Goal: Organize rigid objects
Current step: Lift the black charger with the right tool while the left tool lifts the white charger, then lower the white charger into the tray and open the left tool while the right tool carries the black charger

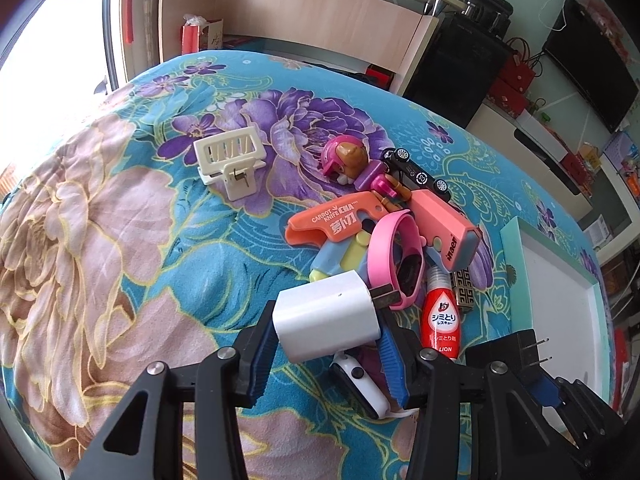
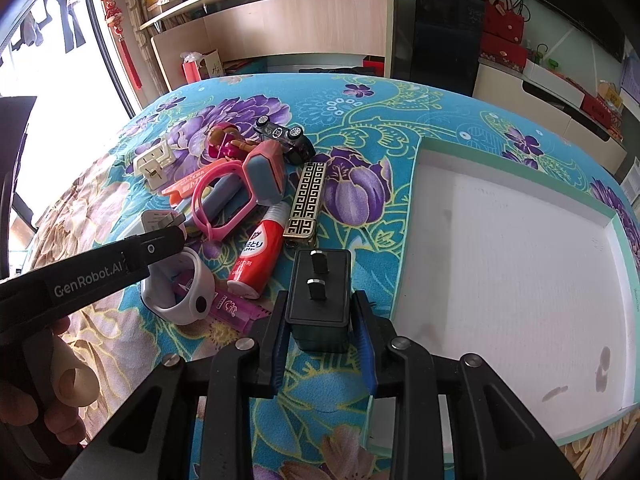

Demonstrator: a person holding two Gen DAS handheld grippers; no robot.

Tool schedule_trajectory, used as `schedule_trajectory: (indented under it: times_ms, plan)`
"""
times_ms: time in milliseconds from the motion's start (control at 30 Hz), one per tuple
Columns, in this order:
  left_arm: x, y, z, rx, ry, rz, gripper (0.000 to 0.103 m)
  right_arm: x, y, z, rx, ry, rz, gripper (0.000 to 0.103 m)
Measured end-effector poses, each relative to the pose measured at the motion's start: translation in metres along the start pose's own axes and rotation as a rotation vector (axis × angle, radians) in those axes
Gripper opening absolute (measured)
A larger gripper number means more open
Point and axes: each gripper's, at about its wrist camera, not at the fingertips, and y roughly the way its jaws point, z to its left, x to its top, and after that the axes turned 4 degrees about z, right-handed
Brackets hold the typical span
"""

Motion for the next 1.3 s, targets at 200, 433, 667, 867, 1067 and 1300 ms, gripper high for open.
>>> schedule_trajectory:
  times_ms: [200, 433, 667, 867, 1067, 1300]
  plan:
    - [0.002, -0.013, 0.002, -0.001, -0.005, -0.058, 0.050, 0.002, -0.010, -0.005, 0.010, 0.026, -0.039, 0.030]
    - [0.005, -0.030, -0.004, -0.017, 0.013, -0.148, 0.050, 0.007, -0.031, -0.011, 0.040, 0.056, -0.136, 0.030]
    - [0.004, -0.039, -0.021, -0.051, 0.058, -0.177, 0.050, 0.011, -0.043, -0.037, 0.001, 0.131, -0.179, 0.030]
    - [0.001, -0.043, -0.051, -0.078, 0.134, -0.185, 0.050, 0.013, -0.048, -0.078, -0.124, 0.213, -0.195, 0.030]
    - [-0.004, -0.041, -0.094, -0.120, 0.240, -0.160, 0.050, 0.012, -0.051, -0.122, -0.227, 0.290, -0.214, 0.030]
    - [-0.004, -0.032, -0.141, -0.128, 0.335, -0.105, 0.050, 0.002, -0.052, -0.166, -0.287, 0.378, -0.217, 0.030]
